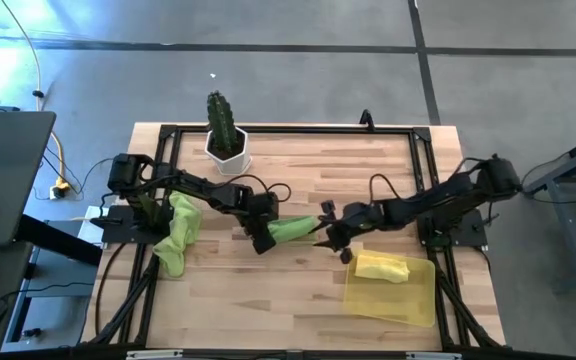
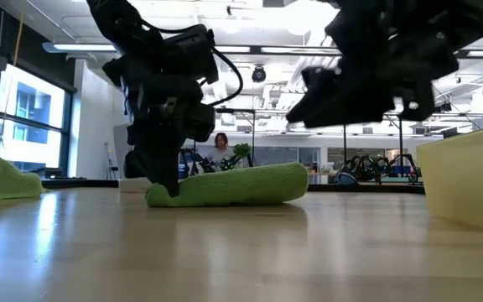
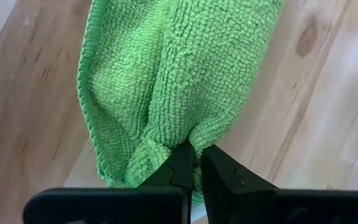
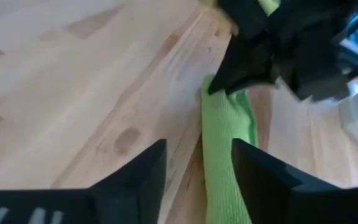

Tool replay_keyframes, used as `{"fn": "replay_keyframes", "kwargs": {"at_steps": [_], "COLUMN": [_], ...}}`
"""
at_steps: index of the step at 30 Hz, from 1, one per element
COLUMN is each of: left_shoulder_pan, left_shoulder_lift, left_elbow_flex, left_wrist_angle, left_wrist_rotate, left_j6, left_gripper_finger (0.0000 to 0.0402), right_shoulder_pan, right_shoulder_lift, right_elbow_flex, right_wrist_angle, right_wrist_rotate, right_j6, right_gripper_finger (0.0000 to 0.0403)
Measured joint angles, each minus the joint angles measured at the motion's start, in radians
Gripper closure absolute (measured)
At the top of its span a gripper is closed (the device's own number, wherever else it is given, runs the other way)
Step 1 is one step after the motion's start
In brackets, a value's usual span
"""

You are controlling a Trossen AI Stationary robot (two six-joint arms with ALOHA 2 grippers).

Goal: Roll microfiber towels into tight, uniform cylinder then place into a basket
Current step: Roll the green towel

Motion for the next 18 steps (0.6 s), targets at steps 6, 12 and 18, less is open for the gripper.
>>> {"fn": "replay_keyframes", "kwargs": {"at_steps": [6, 12, 18], "left_shoulder_pan": [0.0, 0.0, 0.001], "left_shoulder_lift": [0.0, 0.0, 0.0], "left_elbow_flex": [0.0, 0.0, 0.0], "left_wrist_angle": [0.001, 0.001, 0.012], "left_wrist_rotate": [-0.003, -0.002, -0.002], "left_j6": [-0.003, -0.011, -0.037], "left_gripper_finger": [0.0396, 0.0396, 0.0396], "right_shoulder_pan": [-0.038, -0.061, -0.064], "right_shoulder_lift": [0.132, 0.211, 0.259], "right_elbow_flex": [0.055, 0.096, 0.099], "right_wrist_angle": [-0.008, -0.059, -0.074], "right_wrist_rotate": [0.018, 0.068, 0.087], "right_j6": [-0.029, -0.068, -0.1], "right_gripper_finger": [0.0204, 0.0204, 0.0204]}}
